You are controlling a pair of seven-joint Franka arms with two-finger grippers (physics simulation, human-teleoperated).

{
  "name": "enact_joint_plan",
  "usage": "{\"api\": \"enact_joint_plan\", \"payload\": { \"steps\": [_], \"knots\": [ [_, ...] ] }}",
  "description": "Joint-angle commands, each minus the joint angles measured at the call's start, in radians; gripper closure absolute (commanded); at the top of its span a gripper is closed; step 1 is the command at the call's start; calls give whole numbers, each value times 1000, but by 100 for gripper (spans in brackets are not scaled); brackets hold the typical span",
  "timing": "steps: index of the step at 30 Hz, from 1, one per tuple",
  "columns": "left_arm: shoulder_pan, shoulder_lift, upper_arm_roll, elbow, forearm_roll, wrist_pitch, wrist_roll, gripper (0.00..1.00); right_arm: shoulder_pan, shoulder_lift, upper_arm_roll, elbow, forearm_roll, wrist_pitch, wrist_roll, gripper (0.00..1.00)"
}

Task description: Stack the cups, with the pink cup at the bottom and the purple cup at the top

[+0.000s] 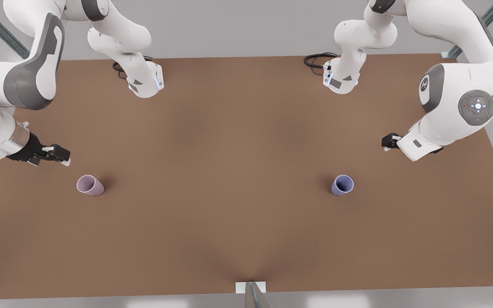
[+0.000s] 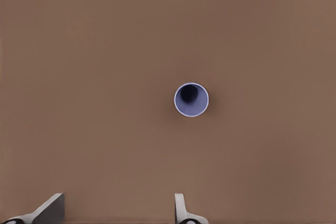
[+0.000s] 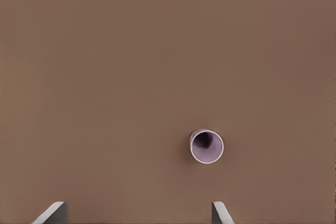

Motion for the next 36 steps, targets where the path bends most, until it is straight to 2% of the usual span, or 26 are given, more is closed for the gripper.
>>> {"api": "enact_joint_plan", "payload": {
  "steps": [1,4,8,9,11,15,16,21,36],
  "knots": [
    [-2,4,0,-2,16,0,0,0,-1,-1,0,-6,1,6,0,0],
    [-2,7,6,-8,0,6,0,0,-1,-7,6,-33,6,6,0,0],
    [0,21,11,-23,-20,9,-2,0,-36,-56,-9,-271,10,170,-106,0],
    [0,21,9,-25,-21,9,0,0,-36,-69,-33,-325,10,240,-216,0],
    [0,28,15,-25,-44,21,0,0,-60,-46,-59,-355,16,263,-241,0],
    [6,36,17,-23,-44,23,0,0,-88,-3,-128,-518,114,435,-431,0],
    [8,36,18,-23,-44,23,0,0,-93,7,-128,-573,138,544,-436,0],
    [9,42,23,-25,-44,21,0,0,-106,114,-130,-589,142,657,-535,0],
    [12,87,41,-23,-46,21,3,0,-122,227,-136,-656,141,834,-535,0]
  ]
}}
